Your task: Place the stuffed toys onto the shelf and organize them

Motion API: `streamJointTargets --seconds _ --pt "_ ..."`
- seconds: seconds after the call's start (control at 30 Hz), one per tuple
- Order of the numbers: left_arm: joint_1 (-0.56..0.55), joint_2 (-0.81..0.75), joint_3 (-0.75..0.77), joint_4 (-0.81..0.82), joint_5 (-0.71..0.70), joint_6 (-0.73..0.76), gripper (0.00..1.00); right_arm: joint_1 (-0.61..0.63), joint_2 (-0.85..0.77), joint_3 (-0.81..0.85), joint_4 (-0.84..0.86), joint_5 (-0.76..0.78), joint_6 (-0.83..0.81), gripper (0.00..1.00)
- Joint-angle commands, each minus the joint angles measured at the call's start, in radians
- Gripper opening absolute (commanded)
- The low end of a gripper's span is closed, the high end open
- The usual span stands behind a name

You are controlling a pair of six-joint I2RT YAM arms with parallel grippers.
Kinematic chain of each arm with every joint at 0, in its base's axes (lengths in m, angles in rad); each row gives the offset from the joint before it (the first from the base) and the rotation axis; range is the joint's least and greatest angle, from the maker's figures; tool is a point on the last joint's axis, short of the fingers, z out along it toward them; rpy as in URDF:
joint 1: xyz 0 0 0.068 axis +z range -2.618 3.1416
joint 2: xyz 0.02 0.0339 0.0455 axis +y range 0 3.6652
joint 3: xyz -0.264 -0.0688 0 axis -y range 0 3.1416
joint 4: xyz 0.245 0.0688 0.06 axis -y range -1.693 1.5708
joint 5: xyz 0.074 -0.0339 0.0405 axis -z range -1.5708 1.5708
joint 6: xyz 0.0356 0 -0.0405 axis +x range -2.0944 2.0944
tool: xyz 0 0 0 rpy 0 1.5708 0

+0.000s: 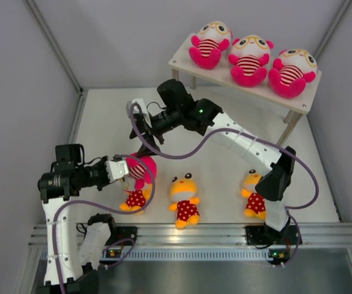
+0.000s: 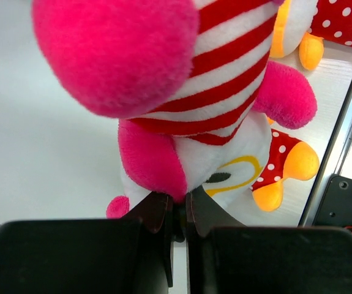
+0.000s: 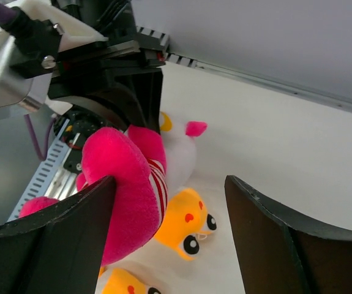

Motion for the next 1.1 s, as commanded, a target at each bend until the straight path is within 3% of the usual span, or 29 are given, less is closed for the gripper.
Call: streamJointTargets --seconds 0.0,0.2,0.33,0.67,0.73,0.77,0.9,0.97,1.0,1.03,1.07 --pt "-0.004 -0.008 -0.004 -0.158 0.037 0.039 0.0 0.018 -0.046 0.014 -0.103 -0.076 -0.069 0.73" --pt "-0.004 -0.007 -0.007 -0.157 0.037 0.039 0.0 -0.013 -0.116 0.016 -0.106 -0.063 -0.066 0.74" --pt "-0.006 -0.005 -0.007 -0.158 0.042 0.042 0.0 0.015 -0.141 -0.076 -0.032 -0.041 -0.029 0.75" --pt "-0.006 -0.008 0.004 -0.158 0.04 0.028 0.0 0.059 -0.04 -0.049 0.06 0.048 0.02 0.78" --pt "-0.006 -0.004 0.004 -0.158 0.039 0.03 0.0 0.067 -0.023 -0.036 0.057 0.053 0.018 0.75" --pt "-0.006 -0.002 0.004 -0.158 0.037 0.03 0.0 0.07 -0.018 -0.03 0.045 0.055 0.015 0.71" --pt "-0.006 -0.005 -0.001 -0.158 0.03 0.036 0.0 0.075 -0.024 -0.048 0.011 0.062 0.004 0.31" --pt "-0.004 -0.001 -0.004 -0.158 0.025 0.039 0.0 0.075 -0.042 -0.064 0.017 0.067 0.015 0.19" --pt "-0.004 0.002 -0.004 -0.158 0.022 0.033 0.0 0.075 -0.05 -0.079 0.02 0.073 0.023 0.07" --pt "-0.004 0.005 -0.002 -0.158 0.014 0.028 0.02 0.075 -0.071 -0.087 0.032 0.103 0.044 0.0" --pt "-0.004 0.01 0.007 -0.154 0.008 0.016 0.08 0.073 -0.084 -0.113 0.043 0.128 0.062 0.0"
